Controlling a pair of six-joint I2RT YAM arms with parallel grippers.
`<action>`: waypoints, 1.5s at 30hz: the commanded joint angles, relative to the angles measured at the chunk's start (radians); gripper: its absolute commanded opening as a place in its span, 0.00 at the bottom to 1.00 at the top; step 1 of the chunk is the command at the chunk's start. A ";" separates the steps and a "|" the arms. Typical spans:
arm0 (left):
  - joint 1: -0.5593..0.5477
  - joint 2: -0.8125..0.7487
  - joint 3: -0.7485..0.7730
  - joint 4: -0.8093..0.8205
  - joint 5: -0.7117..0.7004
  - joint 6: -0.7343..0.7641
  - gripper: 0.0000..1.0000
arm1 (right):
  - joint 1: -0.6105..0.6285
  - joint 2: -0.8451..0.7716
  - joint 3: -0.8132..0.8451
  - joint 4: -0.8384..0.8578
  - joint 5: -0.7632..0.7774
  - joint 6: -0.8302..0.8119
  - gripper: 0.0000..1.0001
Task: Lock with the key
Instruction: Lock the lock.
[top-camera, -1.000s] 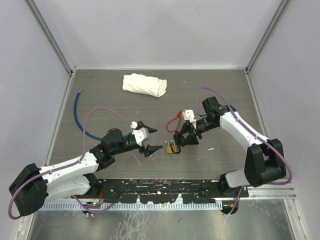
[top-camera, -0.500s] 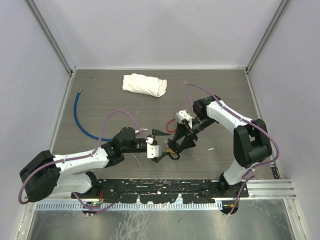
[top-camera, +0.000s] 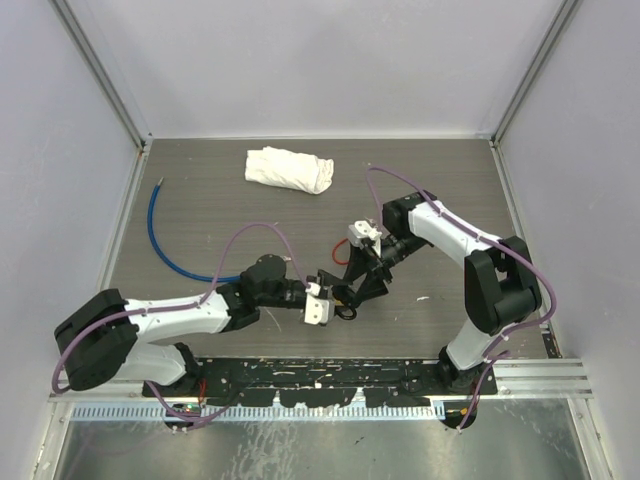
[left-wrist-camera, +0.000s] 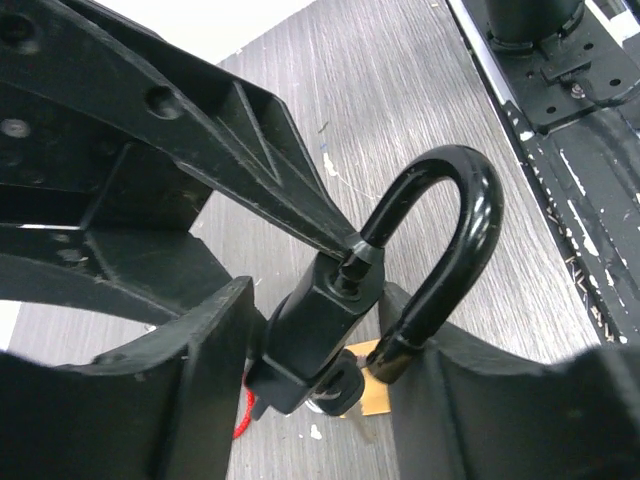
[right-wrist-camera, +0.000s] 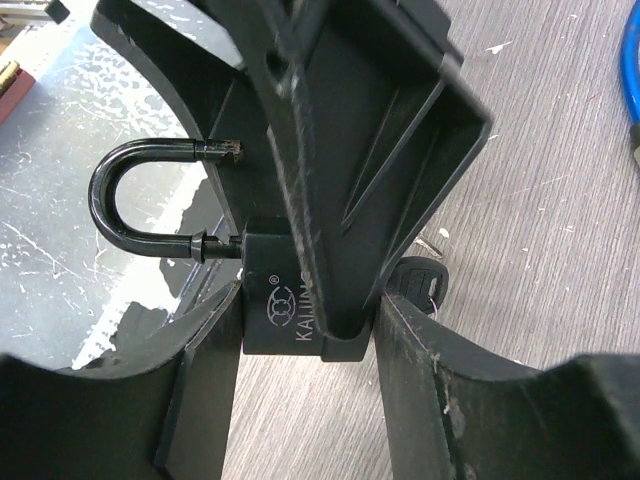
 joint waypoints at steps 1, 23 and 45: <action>-0.002 0.041 0.056 0.038 0.034 0.041 0.49 | 0.016 -0.007 0.047 -0.044 -0.111 0.016 0.01; 0.035 0.009 0.000 0.107 0.024 0.003 0.00 | -0.007 0.045 0.084 -0.049 -0.075 0.090 0.68; 0.117 -0.005 -0.037 0.206 -0.013 -0.293 0.00 | -0.078 -0.315 -0.102 0.648 0.319 0.660 0.81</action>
